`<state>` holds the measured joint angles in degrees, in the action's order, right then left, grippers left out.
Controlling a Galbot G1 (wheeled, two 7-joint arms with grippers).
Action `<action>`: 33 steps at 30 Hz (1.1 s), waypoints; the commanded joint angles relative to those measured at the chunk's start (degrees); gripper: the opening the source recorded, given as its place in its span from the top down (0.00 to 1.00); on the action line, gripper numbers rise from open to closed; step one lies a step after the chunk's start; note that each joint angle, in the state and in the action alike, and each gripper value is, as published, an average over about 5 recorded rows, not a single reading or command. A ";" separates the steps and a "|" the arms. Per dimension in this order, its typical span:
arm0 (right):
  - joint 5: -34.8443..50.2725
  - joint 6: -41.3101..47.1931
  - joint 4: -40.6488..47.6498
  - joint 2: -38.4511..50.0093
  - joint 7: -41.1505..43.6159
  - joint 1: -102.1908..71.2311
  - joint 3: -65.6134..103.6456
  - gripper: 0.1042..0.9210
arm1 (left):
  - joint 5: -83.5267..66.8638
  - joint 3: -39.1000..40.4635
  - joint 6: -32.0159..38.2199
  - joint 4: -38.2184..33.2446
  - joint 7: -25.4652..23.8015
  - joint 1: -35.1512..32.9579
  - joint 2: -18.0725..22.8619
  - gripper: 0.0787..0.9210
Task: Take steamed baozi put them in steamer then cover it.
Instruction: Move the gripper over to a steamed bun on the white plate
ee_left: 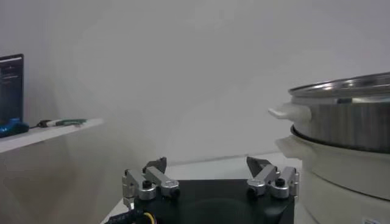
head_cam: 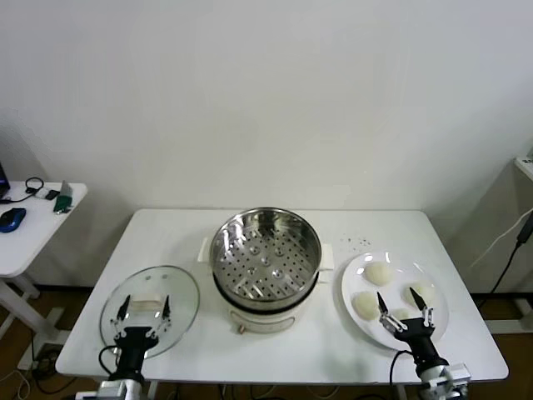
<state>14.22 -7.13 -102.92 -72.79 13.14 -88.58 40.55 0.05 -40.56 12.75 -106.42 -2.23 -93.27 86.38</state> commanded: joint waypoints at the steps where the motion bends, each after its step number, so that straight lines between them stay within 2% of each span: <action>1: -1.24 1.67 -0.18 1.05 0.95 0.74 0.37 0.12 | 0.06 0.06 -0.03 -0.03 0.11 0.01 -0.10 0.12; 4: -3.70 5.99 0.00 6.72 5.17 3.80 1.05 0.12 | 0.43 0.34 -0.11 -0.11 1.29 0.09 -0.44 0.12; 9: -7.50 13.19 2.90 21.39 13.54 12.37 -2.05 0.12 | 0.96 1.34 0.13 -0.37 3.13 -0.09 -1.13 0.12; 15: -6.69 19.44 7.86 38.78 22.01 24.26 -14.24 0.12 | 1.31 2.40 0.71 -0.28 3.96 -0.44 -0.99 0.12; 19: -8.26 20.55 12.94 46.44 30.44 37.63 -27.23 0.12 | 1.48 2.82 1.07 -0.39 4.17 -0.77 -1.02 0.12; 25: -13.96 20.36 20.24 51.17 44.70 63.03 -54.07 0.12 | 1.34 3.11 1.76 -0.38 7.86 -0.07 -0.99 0.12; 33: -16.98 18.77 30.83 46.59 50.77 90.62 -83.78 0.12 | 0.76 2.54 0.63 -0.95 8.92 0.81 -1.53 0.12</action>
<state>0.38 10.51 -79.28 -30.01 55.54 -20.07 -20.66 0.93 -38.14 13.51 -107.20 4.78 -92.75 84.97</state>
